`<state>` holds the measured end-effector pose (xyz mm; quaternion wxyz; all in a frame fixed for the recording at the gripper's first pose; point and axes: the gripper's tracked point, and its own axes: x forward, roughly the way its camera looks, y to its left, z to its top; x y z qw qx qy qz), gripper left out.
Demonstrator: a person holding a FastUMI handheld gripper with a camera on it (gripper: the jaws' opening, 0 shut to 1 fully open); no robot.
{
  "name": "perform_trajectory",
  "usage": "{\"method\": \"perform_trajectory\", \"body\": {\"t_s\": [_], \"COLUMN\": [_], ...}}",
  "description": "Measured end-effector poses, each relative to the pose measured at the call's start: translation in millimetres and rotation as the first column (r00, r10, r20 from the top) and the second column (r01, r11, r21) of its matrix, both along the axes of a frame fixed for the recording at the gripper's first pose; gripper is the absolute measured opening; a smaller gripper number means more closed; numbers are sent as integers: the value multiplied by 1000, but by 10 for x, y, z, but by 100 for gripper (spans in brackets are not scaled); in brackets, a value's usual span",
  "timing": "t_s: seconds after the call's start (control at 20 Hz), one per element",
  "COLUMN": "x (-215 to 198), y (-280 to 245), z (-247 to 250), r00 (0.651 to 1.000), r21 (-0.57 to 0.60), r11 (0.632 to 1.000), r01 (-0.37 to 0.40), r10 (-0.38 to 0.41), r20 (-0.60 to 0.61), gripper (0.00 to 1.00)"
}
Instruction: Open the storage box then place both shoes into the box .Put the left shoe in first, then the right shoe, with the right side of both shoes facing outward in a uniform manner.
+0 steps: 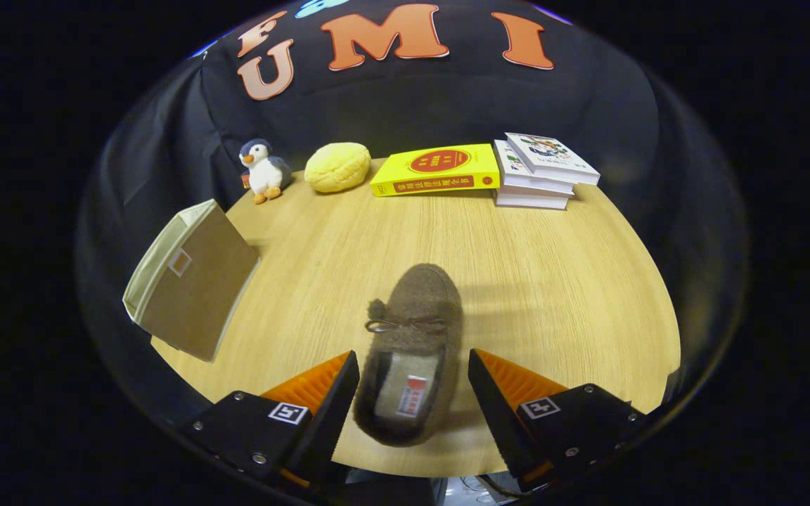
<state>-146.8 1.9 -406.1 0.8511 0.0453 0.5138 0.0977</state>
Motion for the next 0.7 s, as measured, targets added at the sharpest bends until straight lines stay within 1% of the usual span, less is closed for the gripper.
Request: {"method": "perform_trajectory", "body": {"t_s": [0.25, 0.35, 0.45, 0.5, 0.55, 0.65, 0.7], "x": [-16, 30, 51, 75, 107, 111, 122], "y": [-93, -120, -133, -126, -126, -69, -111], "z": [-342, -456, -569, -596, -622, -677, -686], "r00": [999, 999, 999, 999, 999, 996, 992], "r21": [-23, -39, -48, -39, -32, 15, 11], "r11": [1000, 999, 999, 999, 999, 998, 995], "r01": [-9, -10, -7, 4, 24, 62, 94], "r10": [8, 9, 5, -6, -25, -60, -93], "r20": [-34, -31, -39, -40, -37, -68, -82], "gripper": [88, 82, 74, 66, 63, 46, 29]}}
